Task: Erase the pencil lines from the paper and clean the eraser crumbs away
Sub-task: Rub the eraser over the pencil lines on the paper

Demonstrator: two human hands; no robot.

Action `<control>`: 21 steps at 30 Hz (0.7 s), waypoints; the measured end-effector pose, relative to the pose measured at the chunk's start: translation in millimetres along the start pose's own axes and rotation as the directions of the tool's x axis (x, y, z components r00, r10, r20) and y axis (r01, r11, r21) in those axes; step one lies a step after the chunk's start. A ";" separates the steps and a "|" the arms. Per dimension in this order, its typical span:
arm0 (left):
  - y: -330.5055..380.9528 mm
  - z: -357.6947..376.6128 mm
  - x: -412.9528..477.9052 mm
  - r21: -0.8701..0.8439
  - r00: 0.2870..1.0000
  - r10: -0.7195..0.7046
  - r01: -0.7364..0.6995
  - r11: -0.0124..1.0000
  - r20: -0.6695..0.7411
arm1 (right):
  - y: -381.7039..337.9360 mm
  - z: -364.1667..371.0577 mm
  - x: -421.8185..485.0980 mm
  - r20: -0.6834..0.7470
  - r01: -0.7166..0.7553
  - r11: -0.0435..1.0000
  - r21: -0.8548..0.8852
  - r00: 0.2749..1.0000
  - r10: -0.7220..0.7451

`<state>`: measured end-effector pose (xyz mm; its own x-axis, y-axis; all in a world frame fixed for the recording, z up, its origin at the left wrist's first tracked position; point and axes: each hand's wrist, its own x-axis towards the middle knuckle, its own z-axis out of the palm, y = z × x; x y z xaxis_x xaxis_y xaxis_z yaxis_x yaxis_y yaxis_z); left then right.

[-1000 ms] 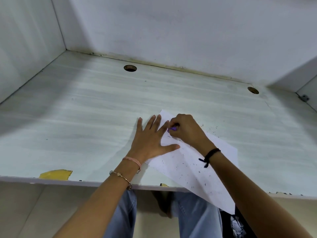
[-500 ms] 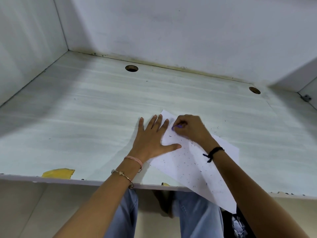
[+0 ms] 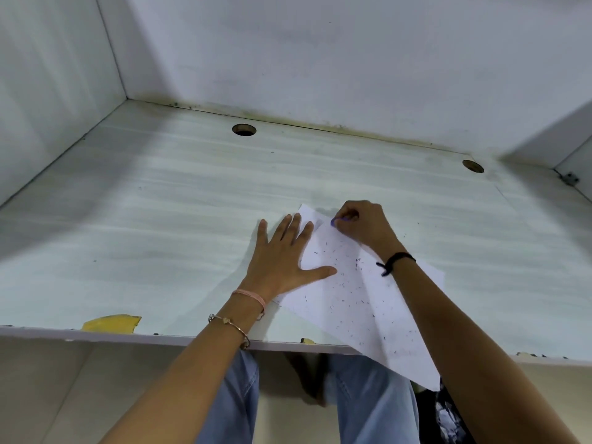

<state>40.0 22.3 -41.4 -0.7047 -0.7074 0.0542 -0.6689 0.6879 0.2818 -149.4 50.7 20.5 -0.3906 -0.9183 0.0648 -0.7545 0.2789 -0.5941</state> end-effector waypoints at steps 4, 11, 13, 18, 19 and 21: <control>0.4 -1.5 -0.2 -0.005 1.000 -0.004 0.004 1.000 0.002 | -5.4 -9.2 4.5 -0.009 0.005 0.999 0.039 1.000 -0.005; 0.0 0.9 0.7 0.006 1.000 -0.004 0.004 1.000 -0.003 | -13.7 6.2 -23.4 0.237 0.109 0.992 0.062 0.964 -0.121; 0.4 -0.2 0.2 0.000 1.000 -0.003 0.003 1.000 0.012 | -6.1 3.9 -7.7 0.122 0.053 0.996 0.067 0.991 -0.060; 1.4 -3.5 -1.8 0.003 1.000 -0.007 0.007 1.000 0.006 | -1.7 0.7 16.0 0.016 -0.051 0.999 0.011 0.999 0.051; 1.8 -3.8 -2.1 0.004 1.000 -0.008 0.008 1.000 0.008 | -2.8 0.6 12.5 0.008 -0.042 0.999 0.030 0.999 0.042; 2.3 -4.0 -1.8 -0.005 1.000 -0.015 0.015 1.000 0.022 | -5.6 0.4 -2.5 -0.037 -0.014 0.993 0.121 0.999 0.018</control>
<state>40.7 24.6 -37.0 -0.6997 -0.7139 0.0292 -0.6782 0.6765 0.2873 -144.0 51.2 23.3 -0.4235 -0.9020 0.0836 -0.6795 0.2553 -0.6879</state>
